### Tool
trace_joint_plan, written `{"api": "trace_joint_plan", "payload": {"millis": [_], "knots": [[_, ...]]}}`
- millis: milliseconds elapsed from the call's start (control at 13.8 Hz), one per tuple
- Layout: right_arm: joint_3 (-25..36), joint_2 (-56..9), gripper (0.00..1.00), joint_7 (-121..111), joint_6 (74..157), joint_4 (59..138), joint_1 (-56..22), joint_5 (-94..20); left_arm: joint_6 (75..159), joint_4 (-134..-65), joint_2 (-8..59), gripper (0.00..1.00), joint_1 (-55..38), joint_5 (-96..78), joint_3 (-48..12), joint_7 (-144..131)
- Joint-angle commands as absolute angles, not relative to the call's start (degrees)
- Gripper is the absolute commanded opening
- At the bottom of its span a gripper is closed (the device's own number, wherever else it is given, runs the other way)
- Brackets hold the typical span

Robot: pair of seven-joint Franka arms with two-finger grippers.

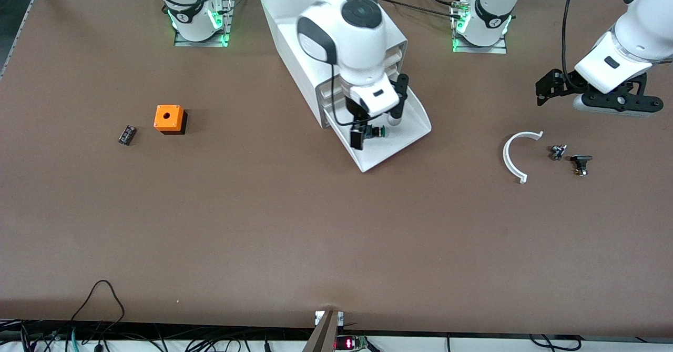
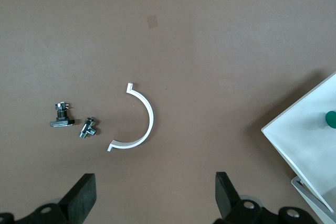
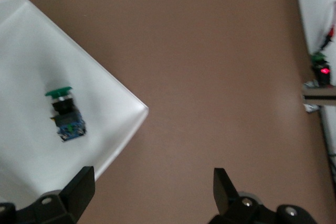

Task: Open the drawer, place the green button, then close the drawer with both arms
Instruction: 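Withdraw the right gripper while the left gripper moves to the drawer front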

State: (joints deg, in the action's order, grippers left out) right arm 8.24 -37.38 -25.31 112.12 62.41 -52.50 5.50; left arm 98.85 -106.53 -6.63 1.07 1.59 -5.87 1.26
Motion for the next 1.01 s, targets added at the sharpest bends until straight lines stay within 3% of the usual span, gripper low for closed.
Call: {"api": "trace_joint_plan", "payload": {"millis": [0, 289, 651, 940], "knots": [[13.17, -31.66, 1.0, -24.17, 108.47, 65.21, -51.69, 5.36, 99.4, -107.05, -7.74, 1.0, 0.62, 2.38, -5.71, 1.67], [13.27, -23.22, 1.0, -9.28, 106.88, 75.21, -45.63, 5.45, 101.59, -105.03, -0.81, 1.0, 1.23, 1.59, -8.26, 0.62], [14.15, -19.87, 1.0, 10.96, 100.38, 79.44, -32.98, 5.63, 117.92, -106.26, 10.7, 1.0, -0.7, -0.35, -8.88, -9.3], [13.98, -12.95, 1.0, 11.16, 99.76, 86.2, -22.61, 5.19, 131.9, -108.89, 18.52, 1.0, -5.61, 0.34, -8.96, -24.56]]}}
